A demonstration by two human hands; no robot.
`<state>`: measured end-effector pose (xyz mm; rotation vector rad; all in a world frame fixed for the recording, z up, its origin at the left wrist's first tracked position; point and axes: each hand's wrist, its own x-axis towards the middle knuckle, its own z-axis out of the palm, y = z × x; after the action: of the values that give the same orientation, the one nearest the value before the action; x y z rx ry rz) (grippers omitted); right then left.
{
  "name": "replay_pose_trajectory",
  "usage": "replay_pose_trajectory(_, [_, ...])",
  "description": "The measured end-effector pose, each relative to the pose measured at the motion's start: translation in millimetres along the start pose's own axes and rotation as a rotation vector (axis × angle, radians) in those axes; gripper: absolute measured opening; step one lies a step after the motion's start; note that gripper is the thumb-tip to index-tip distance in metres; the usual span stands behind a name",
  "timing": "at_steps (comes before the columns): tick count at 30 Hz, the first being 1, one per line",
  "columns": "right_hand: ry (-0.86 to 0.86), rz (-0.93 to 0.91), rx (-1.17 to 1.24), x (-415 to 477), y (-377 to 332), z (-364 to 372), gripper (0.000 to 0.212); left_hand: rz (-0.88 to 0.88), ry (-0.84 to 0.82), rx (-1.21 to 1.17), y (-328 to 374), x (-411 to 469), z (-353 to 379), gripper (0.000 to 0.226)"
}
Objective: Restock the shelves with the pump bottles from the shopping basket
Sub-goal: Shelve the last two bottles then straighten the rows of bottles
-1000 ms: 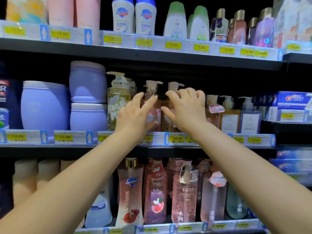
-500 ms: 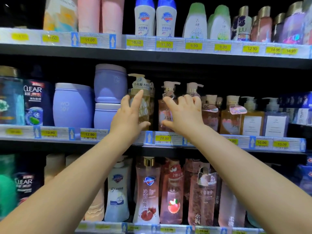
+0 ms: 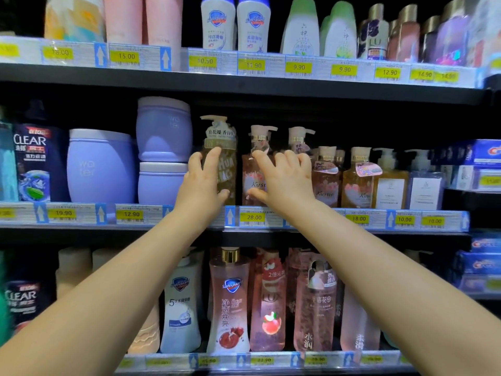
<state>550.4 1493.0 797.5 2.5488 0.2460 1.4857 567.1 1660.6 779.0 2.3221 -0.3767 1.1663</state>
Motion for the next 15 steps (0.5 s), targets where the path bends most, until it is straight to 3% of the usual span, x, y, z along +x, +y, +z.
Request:
replay_pose_trajectory(4, [0.014, 0.031, 0.094, -17.1, -5.3, -5.1, 0.065, 0.097, 0.109, -0.031, 5.9, -22.3, -2.4, 0.059])
replay_pose_trajectory(9, [0.362, 0.055, 0.403, -74.1, -22.6, 3.3, 0.027, 0.216, 0.282, -0.133, -1.9, -83.7, 11.8, 0.037])
replay_pose_trajectory(15, [0.213, 0.160, 0.585, -156.5, -57.0, 36.8, 0.027, 0.035, 0.254, -0.240, -11.9, -153.6, 47.4, 0.032])
